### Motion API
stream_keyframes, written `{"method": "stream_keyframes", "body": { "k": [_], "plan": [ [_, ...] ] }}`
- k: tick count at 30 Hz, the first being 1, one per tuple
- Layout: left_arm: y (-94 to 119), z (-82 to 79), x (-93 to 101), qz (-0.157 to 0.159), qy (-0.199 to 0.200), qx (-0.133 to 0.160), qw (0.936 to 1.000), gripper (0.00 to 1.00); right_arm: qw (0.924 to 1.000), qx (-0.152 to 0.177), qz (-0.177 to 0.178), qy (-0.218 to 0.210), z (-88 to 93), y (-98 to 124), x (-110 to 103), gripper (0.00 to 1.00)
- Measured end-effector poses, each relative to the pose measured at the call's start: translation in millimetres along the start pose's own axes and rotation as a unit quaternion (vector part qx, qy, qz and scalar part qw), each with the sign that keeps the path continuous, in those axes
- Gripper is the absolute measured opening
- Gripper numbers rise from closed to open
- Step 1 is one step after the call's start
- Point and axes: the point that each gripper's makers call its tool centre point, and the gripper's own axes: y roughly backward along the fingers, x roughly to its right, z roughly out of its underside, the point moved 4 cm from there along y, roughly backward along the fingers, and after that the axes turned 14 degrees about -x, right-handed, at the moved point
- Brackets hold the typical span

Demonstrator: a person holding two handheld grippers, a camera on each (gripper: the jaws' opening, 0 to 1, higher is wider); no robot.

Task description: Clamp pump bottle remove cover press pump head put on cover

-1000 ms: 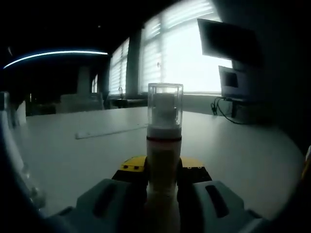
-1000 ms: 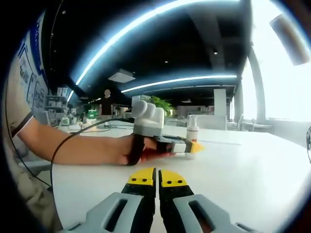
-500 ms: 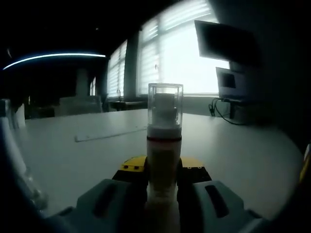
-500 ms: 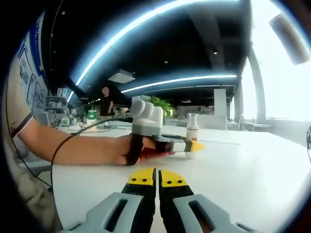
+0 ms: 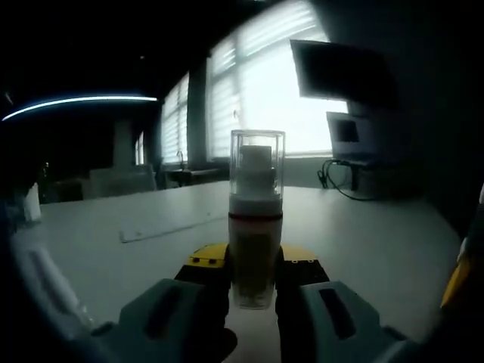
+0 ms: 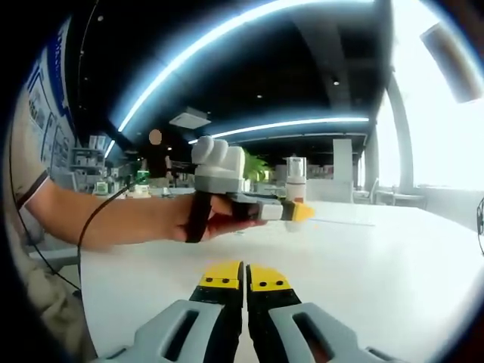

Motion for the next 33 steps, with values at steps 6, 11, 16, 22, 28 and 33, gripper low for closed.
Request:
{"method": "stream_keyframes", "body": {
  "k": [6, 11, 16, 22, 28, 33],
  "plan": [
    [16, -4.8, 5.4, -0.003, 0.003, 0.001, 1.0, 0.13, 1.0, 0.0, 0.0, 0.001, 0.0, 0, 1, 0.0],
    [29, -1.6, 6.8, 0.002, 0.011, -0.009, 0.9999, 0.13, 1.0, 0.0, 0.0, 0.001, -0.1, 0, 1, 0.0],
    [44, -0.9, 14.2, 0.008, 0.01, -0.006, 0.9999, 0.13, 1.0, -0.001, 0.001, 0.002, -0.1, 0, 1, 0.0],
    [56, -6.6, 14.6, 0.013, 0.01, 0.001, 0.9999, 0.13, 1.0, -0.001, 0.003, 0.004, 0.0, 0, 1, 0.0],
    [70, -8.9, 14.7, 0.017, -0.001, -0.004, 0.9998, 0.13, 1.0, -0.002, 0.004, 0.005, 0.4, 0, 1, 0.0],
    [85, -4.8, 21.2, 0.024, -0.004, -0.003, 0.9997, 0.13, 1.0, -0.002, 0.005, 0.006, 1.0, 0, 0, 0.0]
  ]
}}
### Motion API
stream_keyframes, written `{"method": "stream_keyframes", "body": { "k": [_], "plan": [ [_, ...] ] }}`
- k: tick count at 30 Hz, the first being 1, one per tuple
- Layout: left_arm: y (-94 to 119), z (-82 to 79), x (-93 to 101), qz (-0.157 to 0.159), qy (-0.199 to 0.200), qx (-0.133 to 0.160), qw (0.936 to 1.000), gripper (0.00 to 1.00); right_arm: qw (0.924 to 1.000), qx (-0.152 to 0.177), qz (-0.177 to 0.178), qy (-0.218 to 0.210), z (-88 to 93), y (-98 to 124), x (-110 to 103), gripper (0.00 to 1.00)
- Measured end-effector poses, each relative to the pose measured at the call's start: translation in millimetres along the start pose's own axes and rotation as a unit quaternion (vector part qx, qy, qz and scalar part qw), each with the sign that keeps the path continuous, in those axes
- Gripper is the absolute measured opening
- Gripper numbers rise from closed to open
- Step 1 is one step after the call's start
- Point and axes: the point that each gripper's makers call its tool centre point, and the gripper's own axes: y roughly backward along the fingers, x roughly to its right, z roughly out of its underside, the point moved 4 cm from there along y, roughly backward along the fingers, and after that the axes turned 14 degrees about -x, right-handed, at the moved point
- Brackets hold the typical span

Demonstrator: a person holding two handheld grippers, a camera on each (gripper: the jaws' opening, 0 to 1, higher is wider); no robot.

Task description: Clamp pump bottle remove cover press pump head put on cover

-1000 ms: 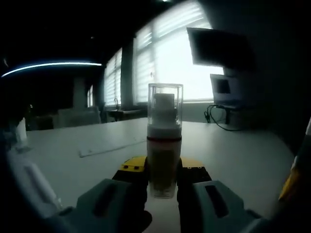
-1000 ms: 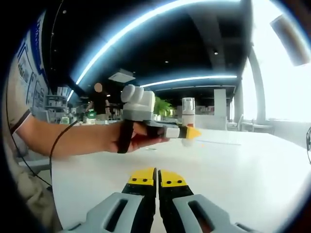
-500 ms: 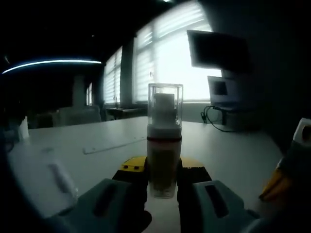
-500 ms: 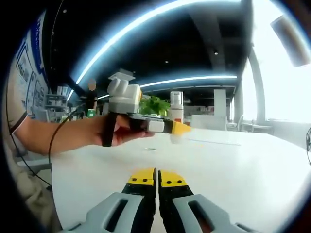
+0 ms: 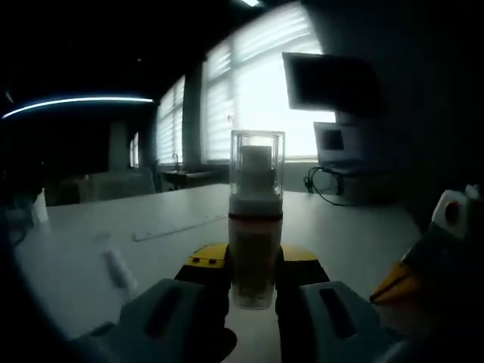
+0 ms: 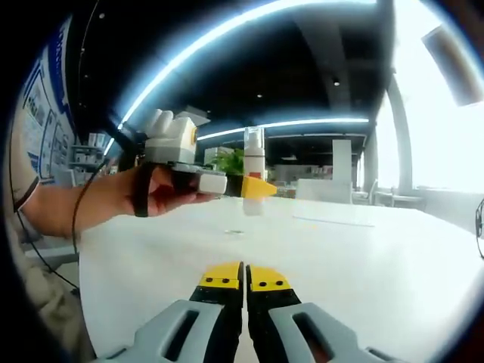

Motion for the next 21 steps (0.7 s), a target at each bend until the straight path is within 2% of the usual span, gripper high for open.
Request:
{"method": "stream_keyframes", "body": {
  "k": [4, 7, 13, 18, 21],
  "plan": [
    [17, 6.8, 16.1, 0.006, -0.006, 0.003, 1.0, 0.13, 1.0, 0.001, 0.001, -0.001, -0.1, 0, 1, 0.0],
    [26, 11.6, 21.4, 0.01, -0.009, 0.006, 0.9999, 0.13, 1.0, 0.0, 0.002, 0.0, 0.2, 0, 0, 0.0],
    [38, 26.0, 17.9, 0.006, -0.016, 0.006, 0.9998, 0.13, 1.0, -0.002, 0.004, 0.002, 0.6, 0, 0, 0.0],
    [49, 41.2, 28.4, 0.011, -0.011, 0.0, 0.9999, 0.13, 1.0, -0.004, 0.005, 0.004, 1.0, -1, 0, 0.0],
    [54, 49.5, 28.2, 0.01, -0.009, -0.005, 0.9999, 0.13, 1.0, -0.005, 0.005, 0.005, 1.2, -1, -1, 0.0]
  ]
}}
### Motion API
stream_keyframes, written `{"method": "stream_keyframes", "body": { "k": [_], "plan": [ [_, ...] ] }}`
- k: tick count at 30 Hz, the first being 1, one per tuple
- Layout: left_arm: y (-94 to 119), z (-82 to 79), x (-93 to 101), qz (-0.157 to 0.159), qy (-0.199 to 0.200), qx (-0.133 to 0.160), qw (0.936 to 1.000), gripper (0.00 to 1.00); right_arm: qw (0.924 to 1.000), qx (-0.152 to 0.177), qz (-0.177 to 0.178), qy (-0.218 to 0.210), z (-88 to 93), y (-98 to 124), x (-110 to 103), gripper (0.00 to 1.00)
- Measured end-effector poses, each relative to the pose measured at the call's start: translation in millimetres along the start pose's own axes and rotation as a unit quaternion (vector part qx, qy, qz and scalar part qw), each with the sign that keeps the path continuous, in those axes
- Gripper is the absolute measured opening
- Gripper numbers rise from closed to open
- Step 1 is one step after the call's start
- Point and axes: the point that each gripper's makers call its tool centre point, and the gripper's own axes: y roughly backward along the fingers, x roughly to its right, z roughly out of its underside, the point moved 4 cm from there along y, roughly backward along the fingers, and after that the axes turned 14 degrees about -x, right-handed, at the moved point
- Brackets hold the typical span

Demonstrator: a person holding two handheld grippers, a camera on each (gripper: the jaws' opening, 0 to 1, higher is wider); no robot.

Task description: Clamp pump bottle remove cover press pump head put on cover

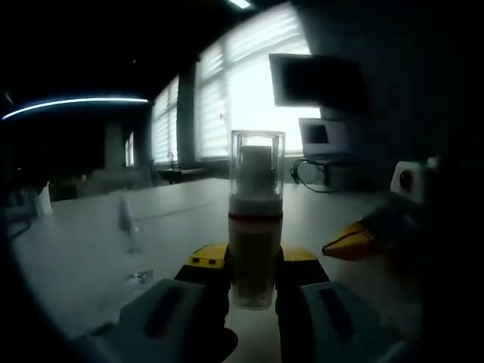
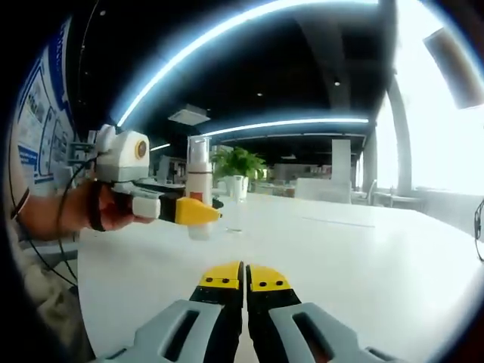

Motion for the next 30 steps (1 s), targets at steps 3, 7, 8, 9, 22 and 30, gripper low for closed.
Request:
{"method": "stream_keyframes", "body": {
  "k": [3, 7, 8, 9, 22, 30],
  "plan": [
    [3, 6.9, 0.3, -0.003, -0.002, -0.006, 1.0, 0.13, 1.0, 0.001, 0.0, -0.002, -0.3, 1, 0, 0.0],
    [9, 12.1, 4.0, 0.002, 0.008, -0.003, 1.0, 0.13, 1.0, 0.002, 0.002, -0.004, -0.6, 1, 2, 0.0],
    [9, 12.8, 4.8, 0.003, 0.008, -0.002, 1.0, 0.13, 1.0, 0.002, 0.002, -0.004, -0.5, 1, 1, 0.0],
    [9, 13.2, 5.2, 0.003, 0.009, -0.002, 1.0, 0.13, 1.0, 0.002, 0.002, -0.005, -0.4, 1, 2, 0.0],
    [17, 31.4, 16.8, 0.009, 0.012, -0.003, 0.9999, 0.13, 1.0, -0.002, 0.008, -0.005, 0.4, 0, 3, 0.0],
    [25, 33.0, 16.9, 0.01, 0.013, -0.002, 0.9999, 0.13, 0.9999, -0.007, 0.01, -0.005, 1.0, -1, 4, 0.0]
  ]
}}
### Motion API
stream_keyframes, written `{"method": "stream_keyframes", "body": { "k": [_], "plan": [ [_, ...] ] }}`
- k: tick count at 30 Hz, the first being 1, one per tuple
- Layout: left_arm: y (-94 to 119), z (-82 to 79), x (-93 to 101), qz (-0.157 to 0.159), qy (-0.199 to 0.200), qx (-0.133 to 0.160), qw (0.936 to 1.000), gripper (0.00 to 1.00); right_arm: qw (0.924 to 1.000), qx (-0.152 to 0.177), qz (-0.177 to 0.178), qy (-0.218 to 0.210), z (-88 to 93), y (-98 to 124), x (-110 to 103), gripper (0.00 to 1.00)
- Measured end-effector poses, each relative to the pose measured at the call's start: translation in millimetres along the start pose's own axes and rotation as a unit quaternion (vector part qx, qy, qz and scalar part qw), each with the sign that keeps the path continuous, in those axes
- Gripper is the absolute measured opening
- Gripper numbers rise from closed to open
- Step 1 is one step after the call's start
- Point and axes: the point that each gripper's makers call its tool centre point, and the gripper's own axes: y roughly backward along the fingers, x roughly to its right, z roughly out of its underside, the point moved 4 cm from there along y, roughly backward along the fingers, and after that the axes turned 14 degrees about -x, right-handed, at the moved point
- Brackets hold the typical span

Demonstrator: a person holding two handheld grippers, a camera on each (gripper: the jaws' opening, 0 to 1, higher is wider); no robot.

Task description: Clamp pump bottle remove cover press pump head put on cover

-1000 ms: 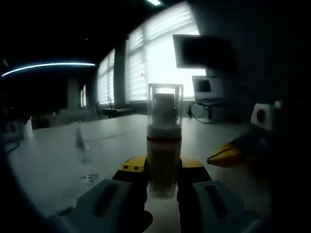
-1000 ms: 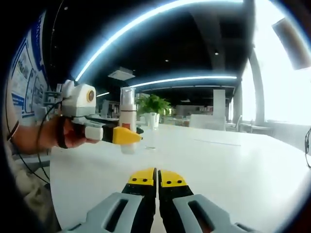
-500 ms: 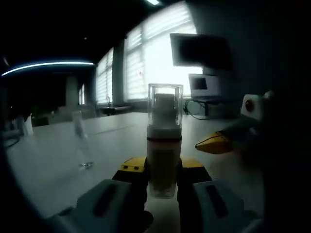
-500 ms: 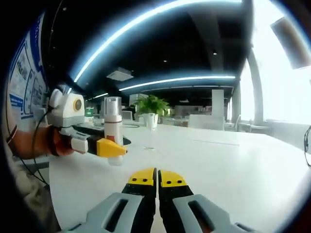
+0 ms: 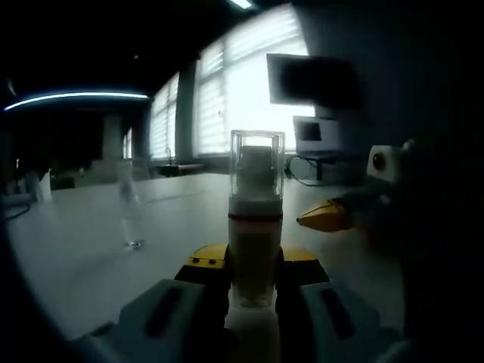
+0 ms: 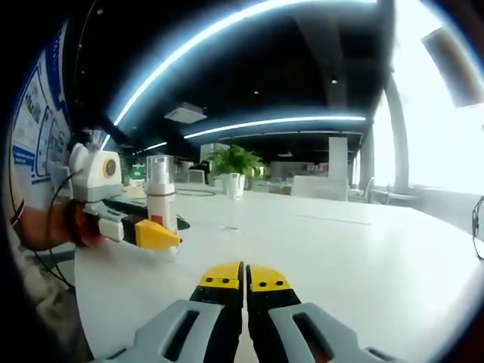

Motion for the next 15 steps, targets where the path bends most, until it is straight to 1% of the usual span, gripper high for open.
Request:
{"method": "stream_keyframes", "body": {
  "k": [7, 11, 15],
  "plan": [
    [-0.2, 4.7, 1.3, 0.003, 0.0, -0.003, 1.0, 0.13, 1.0, -0.001, 0.006, 0.002, 0.2, 0.3, 0.8, 0.0],
    [-4.1, 7.3, 2.7, 0.003, -0.008, -0.012, 0.9999, 0.13, 0.9998, -0.001, 0.012, 0.017, -0.1, 0.7, -1.5, 0.0],
    [-4.1, 7.3, 3.4, 0.005, -0.01, -0.012, 0.9999, 0.13, 0.9998, -0.001, 0.015, 0.013, -0.8, 1.3, 0.2, 0.0]
  ]
}}
